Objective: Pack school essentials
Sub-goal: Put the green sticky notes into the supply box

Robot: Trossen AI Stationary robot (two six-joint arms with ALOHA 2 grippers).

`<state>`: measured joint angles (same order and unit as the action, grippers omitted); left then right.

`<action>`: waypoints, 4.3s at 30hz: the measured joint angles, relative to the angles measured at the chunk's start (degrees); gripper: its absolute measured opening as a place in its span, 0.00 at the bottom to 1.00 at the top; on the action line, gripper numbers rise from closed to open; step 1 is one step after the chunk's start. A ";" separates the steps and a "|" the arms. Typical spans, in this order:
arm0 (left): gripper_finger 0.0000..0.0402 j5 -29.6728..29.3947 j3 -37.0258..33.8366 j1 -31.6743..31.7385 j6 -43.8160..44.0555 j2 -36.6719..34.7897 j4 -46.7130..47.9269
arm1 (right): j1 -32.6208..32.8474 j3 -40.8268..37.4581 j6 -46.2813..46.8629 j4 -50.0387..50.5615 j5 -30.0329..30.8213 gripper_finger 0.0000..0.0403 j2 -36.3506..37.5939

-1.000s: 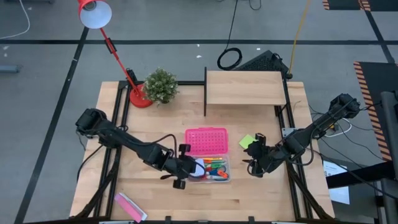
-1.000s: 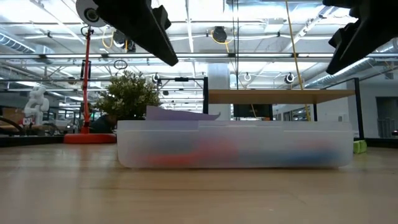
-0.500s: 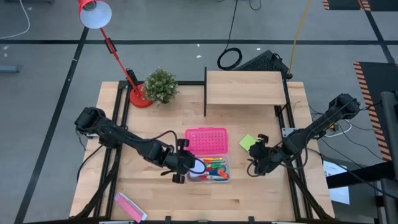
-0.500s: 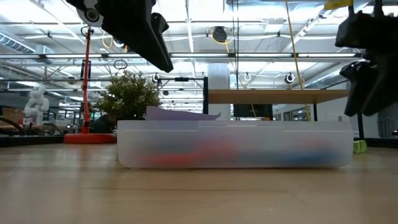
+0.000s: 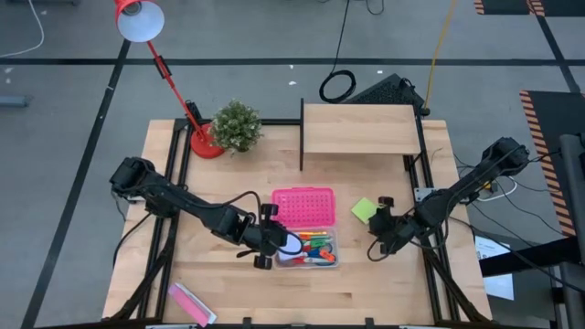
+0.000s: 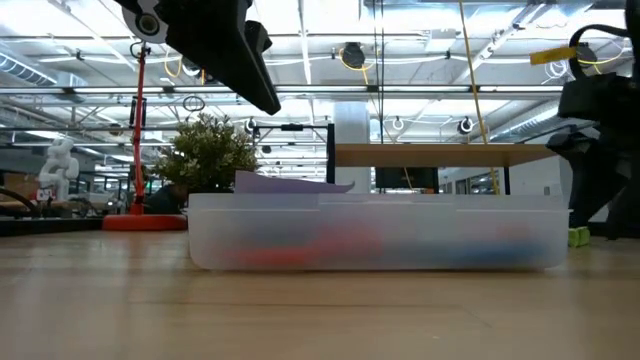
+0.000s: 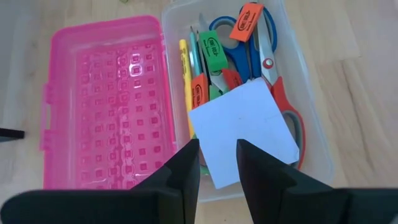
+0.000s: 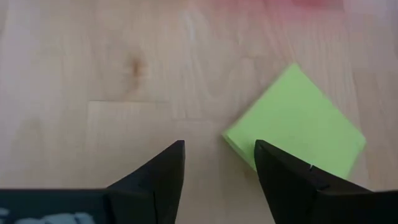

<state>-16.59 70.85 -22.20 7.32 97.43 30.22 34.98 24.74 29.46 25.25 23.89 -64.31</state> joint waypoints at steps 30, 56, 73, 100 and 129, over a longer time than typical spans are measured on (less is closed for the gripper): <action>0.27 0.08 0.00 1.12 -4.50 0.00 -0.37 | -2.60 9.79 9.23 3.44 9.86 0.41 -20.75; 0.27 0.08 0.00 1.13 -5.61 0.02 -0.39 | 0.02 13.04 15.05 13.03 8.31 0.41 -21.24; 0.27 0.08 0.00 1.13 -5.59 0.02 -0.46 | -2.29 13.07 20.26 19.40 7.89 0.21 -21.24; 0.27 -0.87 0.00 0.40 -12.86 0.30 -15.57 | -2.25 20.74 15.05 19.17 2.30 0.00 -21.22; 0.54 -8.90 0.00 2.35 -28.78 16.87 -50.02 | 4.13 29.96 -3.59 -2.88 6.29 0.00 -12.96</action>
<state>-25.49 70.85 -19.85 -21.47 114.30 -19.81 39.11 54.70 25.87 22.36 30.17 -77.28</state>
